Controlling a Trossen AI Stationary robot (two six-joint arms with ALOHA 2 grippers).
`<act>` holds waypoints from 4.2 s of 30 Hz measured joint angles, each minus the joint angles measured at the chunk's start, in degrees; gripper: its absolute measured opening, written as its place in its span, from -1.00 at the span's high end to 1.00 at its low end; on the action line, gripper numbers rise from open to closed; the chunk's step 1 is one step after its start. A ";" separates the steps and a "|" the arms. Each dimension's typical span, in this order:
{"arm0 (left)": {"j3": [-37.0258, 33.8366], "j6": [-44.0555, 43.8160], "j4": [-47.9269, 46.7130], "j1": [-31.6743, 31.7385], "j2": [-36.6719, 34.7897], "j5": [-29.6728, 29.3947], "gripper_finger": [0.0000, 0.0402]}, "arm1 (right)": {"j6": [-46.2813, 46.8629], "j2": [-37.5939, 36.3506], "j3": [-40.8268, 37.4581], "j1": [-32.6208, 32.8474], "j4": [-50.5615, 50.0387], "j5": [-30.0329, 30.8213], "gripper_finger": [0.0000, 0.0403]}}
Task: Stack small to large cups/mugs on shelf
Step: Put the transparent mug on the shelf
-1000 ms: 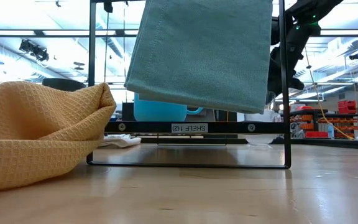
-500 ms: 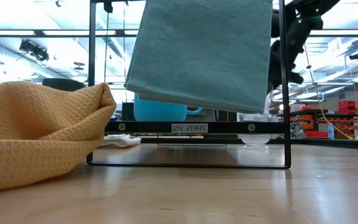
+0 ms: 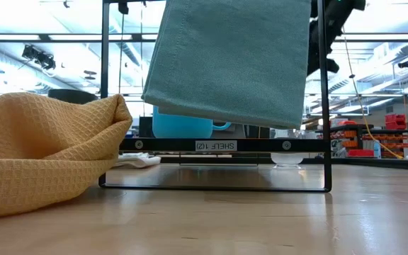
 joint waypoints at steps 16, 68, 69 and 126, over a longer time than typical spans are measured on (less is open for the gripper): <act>0.00 0.47 0.00 0.00 0.00 -2.26 0.88 | 20.00 0.00 7.03 22.27 -2.46 0.65 0.92; 0.00 -0.07 0.17 6.32 -0.01 -4.77 0.83 | 27.69 30.86 33.99 43.02 -7.98 8.54 0.90; 0.00 -0.07 0.17 6.32 -0.02 -4.78 0.83 | 27.67 30.95 33.98 43.05 -8.37 8.33 0.90; 0.00 1.89 1.38 6.32 -0.02 -4.90 0.88 | 49.75 37.51 33.17 46.95 -4.60 12.57 0.91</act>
